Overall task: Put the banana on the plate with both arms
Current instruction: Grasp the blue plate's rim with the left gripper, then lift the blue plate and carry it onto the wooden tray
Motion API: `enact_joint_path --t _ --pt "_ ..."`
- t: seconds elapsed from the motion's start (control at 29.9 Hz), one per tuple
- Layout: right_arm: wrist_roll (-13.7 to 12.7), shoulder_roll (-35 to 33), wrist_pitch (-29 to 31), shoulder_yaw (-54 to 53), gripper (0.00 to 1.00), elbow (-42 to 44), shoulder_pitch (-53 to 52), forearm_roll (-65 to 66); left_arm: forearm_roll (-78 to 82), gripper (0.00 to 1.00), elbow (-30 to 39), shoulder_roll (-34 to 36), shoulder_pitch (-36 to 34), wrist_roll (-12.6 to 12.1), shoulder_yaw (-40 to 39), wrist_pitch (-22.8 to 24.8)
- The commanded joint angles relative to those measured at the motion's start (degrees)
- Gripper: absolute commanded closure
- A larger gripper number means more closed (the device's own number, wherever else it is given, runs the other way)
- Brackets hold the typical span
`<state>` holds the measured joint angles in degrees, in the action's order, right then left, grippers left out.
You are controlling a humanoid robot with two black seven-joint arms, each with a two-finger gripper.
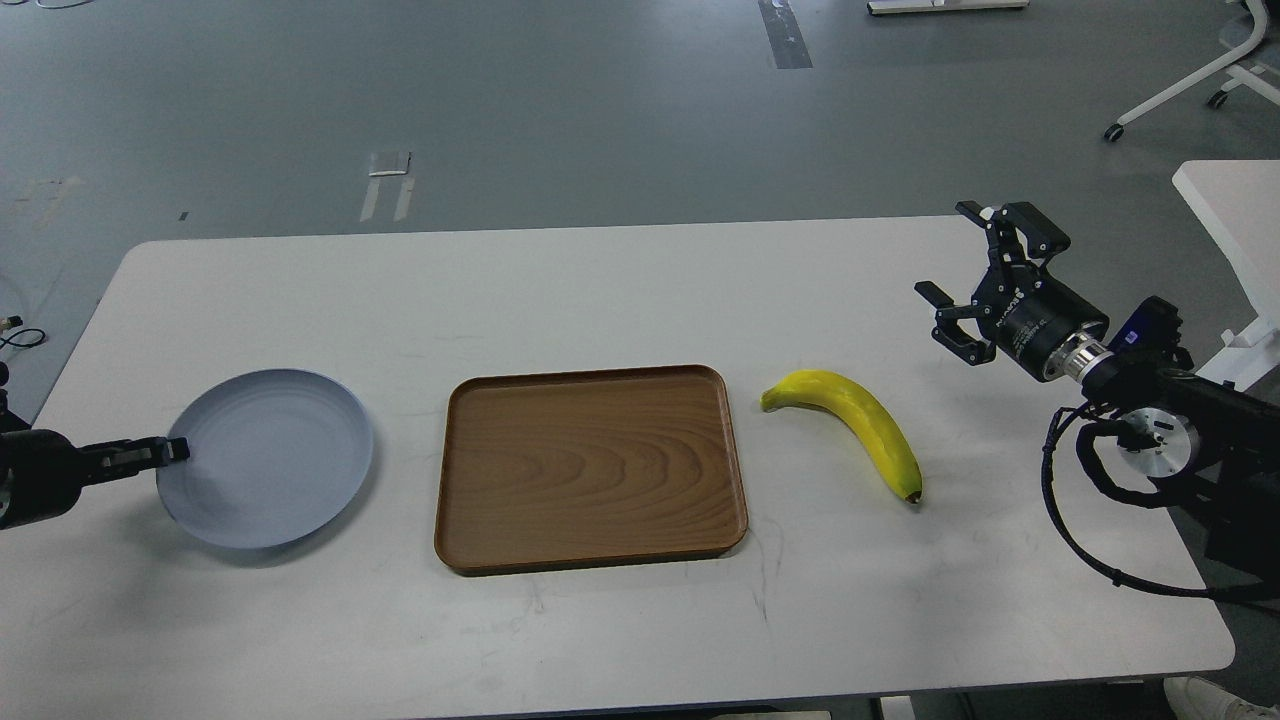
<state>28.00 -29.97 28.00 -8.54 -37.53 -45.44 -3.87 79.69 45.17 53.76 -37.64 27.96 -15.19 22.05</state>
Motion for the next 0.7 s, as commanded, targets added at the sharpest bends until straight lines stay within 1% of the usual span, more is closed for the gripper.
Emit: enact_joint_path --t 0.0,0.03,0.1,0.2,0.23,0.3,0.43,0.47,0.5,0.6,0.67 --pt "0.00 -0.09 0.00 0.01 0.00 0.00 0.00 0.00 -4.00 1.00 0.19 0.03 -6.11 0.04 0.16 4.13" --pt "0.00 -0.09 0.00 0.01 0.00 0.00 0.00 0.00 -4.36 1.00 0.36 -0.06 -8.48 0.04 0.07 5.95" --pt "0.00 -0.09 0.00 0.10 0.00 0.00 0.00 0.00 -4.37 1.00 0.62 -0.15 -10.87 0.04 0.07 5.95" --pt "0.00 -0.09 0.00 0.10 0.00 0.00 -0.09 0.09 -4.28 1.00 4.12 -0.32 -15.35 0.04 0.16 5.95" --pt "0.00 -0.09 0.00 0.10 0.00 0.00 -0.09 0.09 -4.28 1.00 6.58 -0.32 -16.14 0.04 0.16 5.95" --pt "0.00 -0.09 0.00 0.01 0.00 0.09 -0.09 0.09 -4.10 1.00 9.14 -0.50 -16.50 0.04 0.16 5.95" --pt "0.00 -0.09 0.00 0.10 0.00 0.44 -0.09 0.26 -3.58 1.00 17.65 -1.20 -17.03 0.04 0.16 5.95" --pt "0.00 -0.09 0.00 0.19 0.00 0.53 -0.09 0.26 -3.58 1.00 18.37 -1.81 -17.29 0.04 0.16 5.95" --pt "0.00 -0.09 0.00 0.19 0.00 0.53 -0.09 0.26 -3.49 1.00 18.90 -2.86 -17.73 0.04 0.16 5.95" --pt "0.00 -0.35 0.00 0.19 0.00 0.53 -0.09 0.26 -1.92 1.00 19.26 -10.31 -18.53 0.04 0.51 5.95" --pt "0.00 -1.05 0.00 0.19 0.00 0.53 -0.18 0.26 1.50 1.00 18.65 -13.14 -18.96 0.04 0.69 5.95"
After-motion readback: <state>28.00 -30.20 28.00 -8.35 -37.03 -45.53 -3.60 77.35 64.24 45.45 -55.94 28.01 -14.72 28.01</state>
